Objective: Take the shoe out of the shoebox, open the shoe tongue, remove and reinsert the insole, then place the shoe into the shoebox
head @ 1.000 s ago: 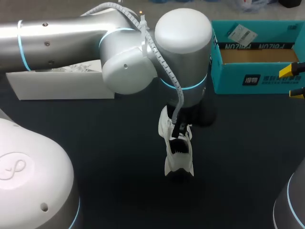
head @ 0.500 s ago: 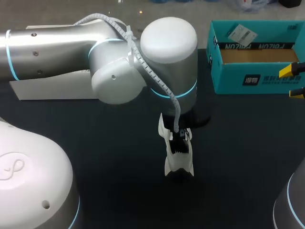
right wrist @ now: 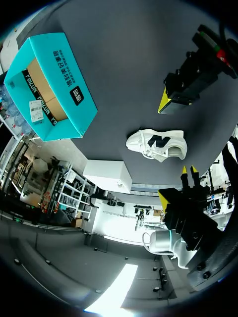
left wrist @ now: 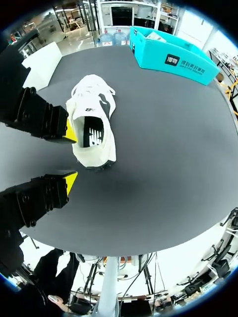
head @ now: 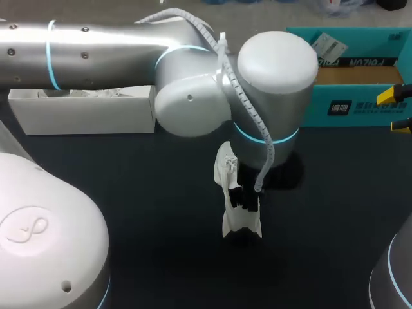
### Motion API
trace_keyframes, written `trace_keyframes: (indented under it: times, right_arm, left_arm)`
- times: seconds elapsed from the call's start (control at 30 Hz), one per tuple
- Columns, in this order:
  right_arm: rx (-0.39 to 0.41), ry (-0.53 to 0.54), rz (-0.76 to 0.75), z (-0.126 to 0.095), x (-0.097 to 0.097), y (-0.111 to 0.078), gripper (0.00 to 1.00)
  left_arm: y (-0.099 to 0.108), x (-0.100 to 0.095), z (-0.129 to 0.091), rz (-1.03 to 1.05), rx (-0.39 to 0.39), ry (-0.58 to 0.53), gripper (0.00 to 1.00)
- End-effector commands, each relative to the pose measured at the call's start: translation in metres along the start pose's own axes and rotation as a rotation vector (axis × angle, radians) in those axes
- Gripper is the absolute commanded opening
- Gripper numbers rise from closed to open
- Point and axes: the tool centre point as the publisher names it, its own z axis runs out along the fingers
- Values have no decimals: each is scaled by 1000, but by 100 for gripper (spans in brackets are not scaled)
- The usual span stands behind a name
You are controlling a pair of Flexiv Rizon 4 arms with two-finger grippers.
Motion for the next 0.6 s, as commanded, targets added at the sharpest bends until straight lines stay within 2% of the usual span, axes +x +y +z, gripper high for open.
trace_keyframes:
  times: [0.03, 0.1, 0.27, 0.43, 0.6]
  right_arm:
    - [-1, -3, 1, 1, 0, -1, 100]
    - [-1, -3, 1, 1, 0, -1, 100]
    - [-1, -3, 1, 1, 0, -1, 100]
    - [-1, -3, 1, 1, 0, -1, 100]
    - [-1, -3, 1, 1, 0, -1, 100]
  left_arm:
    - [-10, 2, 24, 0, -56, 14, 100]
    - [-8, 2, 32, -17, -60, 3, 100]
    - [0, 0, 43, -46, 3, -18, 100]
    - [4, -4, 52, -46, 53, 11, 100]
    - [8, -4, 70, -58, 67, 45, 100]
